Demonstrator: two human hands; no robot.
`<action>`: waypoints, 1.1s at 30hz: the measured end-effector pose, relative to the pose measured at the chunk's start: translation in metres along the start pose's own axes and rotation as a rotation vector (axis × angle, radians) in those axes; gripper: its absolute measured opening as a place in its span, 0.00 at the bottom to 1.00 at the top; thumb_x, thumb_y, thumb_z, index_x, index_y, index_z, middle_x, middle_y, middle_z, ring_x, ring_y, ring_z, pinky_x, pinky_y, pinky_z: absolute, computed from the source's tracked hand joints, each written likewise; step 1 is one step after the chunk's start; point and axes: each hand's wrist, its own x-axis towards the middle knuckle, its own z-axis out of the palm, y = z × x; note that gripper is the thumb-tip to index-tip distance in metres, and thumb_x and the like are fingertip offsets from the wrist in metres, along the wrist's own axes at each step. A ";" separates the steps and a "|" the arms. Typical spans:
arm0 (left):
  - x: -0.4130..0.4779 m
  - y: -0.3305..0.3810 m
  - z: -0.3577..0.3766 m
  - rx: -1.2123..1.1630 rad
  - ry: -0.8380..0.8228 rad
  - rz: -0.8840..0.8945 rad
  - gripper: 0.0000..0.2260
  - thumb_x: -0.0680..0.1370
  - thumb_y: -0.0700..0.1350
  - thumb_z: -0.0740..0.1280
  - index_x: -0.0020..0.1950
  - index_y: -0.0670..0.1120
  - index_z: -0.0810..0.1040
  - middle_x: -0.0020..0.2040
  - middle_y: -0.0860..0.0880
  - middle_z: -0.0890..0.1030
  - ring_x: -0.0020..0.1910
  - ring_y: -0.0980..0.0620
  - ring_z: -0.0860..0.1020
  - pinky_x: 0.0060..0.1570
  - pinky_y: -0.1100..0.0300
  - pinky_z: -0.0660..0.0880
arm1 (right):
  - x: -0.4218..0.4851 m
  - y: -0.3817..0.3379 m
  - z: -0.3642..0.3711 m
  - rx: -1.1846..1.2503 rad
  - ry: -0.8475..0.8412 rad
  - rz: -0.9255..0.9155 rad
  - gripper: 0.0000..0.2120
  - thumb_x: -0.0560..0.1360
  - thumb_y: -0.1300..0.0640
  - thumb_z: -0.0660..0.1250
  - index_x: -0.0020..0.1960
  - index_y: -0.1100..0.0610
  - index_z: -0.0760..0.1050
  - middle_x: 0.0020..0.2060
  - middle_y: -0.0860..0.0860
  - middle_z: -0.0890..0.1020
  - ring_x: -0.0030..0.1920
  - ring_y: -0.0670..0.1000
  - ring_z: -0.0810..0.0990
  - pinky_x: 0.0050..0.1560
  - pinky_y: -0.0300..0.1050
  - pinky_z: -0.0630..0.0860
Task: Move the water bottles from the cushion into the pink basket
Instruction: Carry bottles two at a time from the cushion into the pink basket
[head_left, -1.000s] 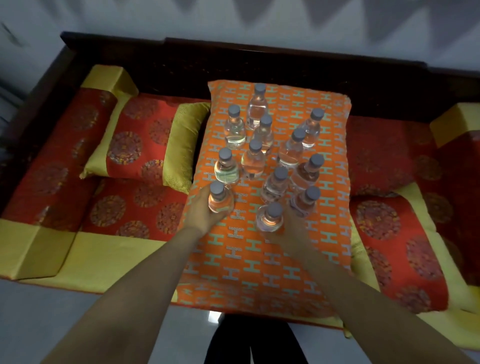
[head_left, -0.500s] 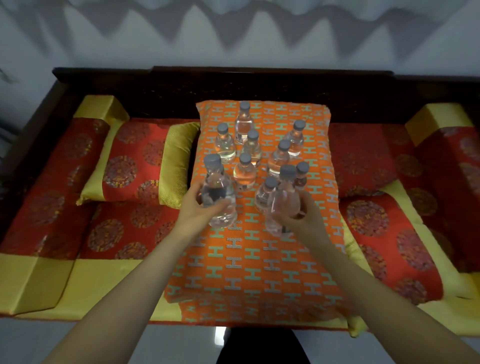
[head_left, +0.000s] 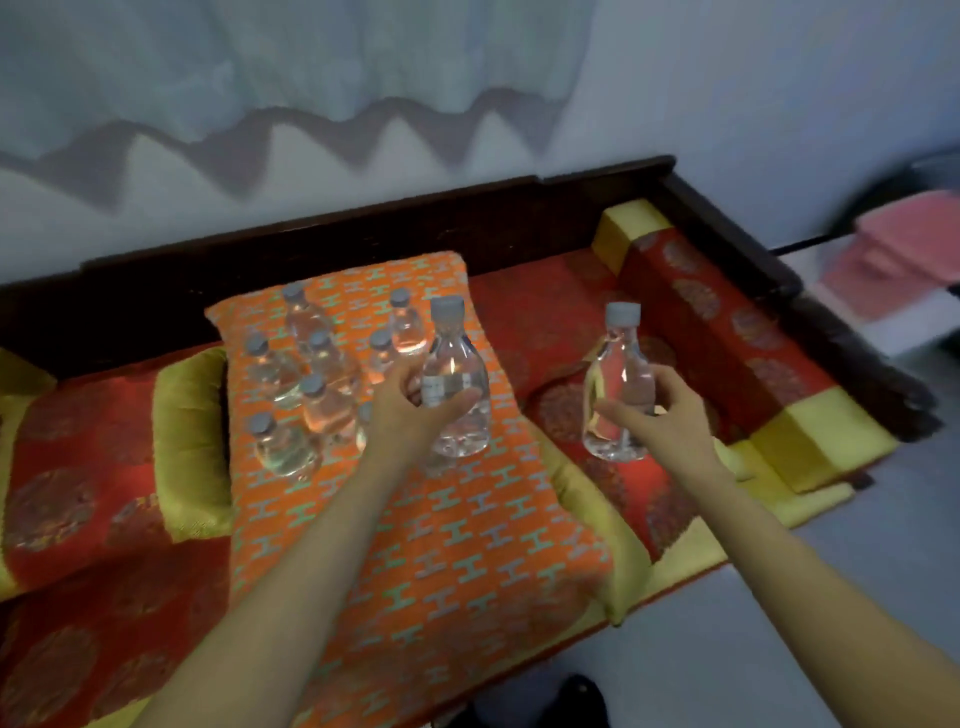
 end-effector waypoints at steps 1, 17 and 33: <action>0.001 0.005 0.014 0.007 -0.019 0.009 0.25 0.62 0.51 0.79 0.55 0.45 0.76 0.44 0.46 0.83 0.43 0.51 0.81 0.43 0.52 0.80 | -0.001 0.002 -0.018 -0.023 0.023 0.008 0.18 0.65 0.58 0.79 0.51 0.52 0.76 0.41 0.47 0.80 0.39 0.44 0.79 0.43 0.45 0.76; -0.081 0.104 0.397 -0.011 -0.372 0.171 0.23 0.64 0.44 0.80 0.56 0.46 0.76 0.48 0.48 0.83 0.45 0.52 0.83 0.49 0.49 0.81 | -0.070 0.057 -0.425 -0.071 0.481 0.099 0.22 0.64 0.56 0.78 0.54 0.52 0.74 0.48 0.50 0.78 0.49 0.51 0.77 0.47 0.45 0.75; -0.052 0.133 0.653 0.054 -0.440 0.207 0.23 0.63 0.47 0.80 0.54 0.51 0.75 0.49 0.50 0.82 0.47 0.53 0.82 0.48 0.54 0.81 | -0.006 0.135 -0.638 0.007 0.577 0.145 0.23 0.65 0.57 0.78 0.56 0.54 0.73 0.51 0.58 0.78 0.51 0.57 0.78 0.43 0.44 0.75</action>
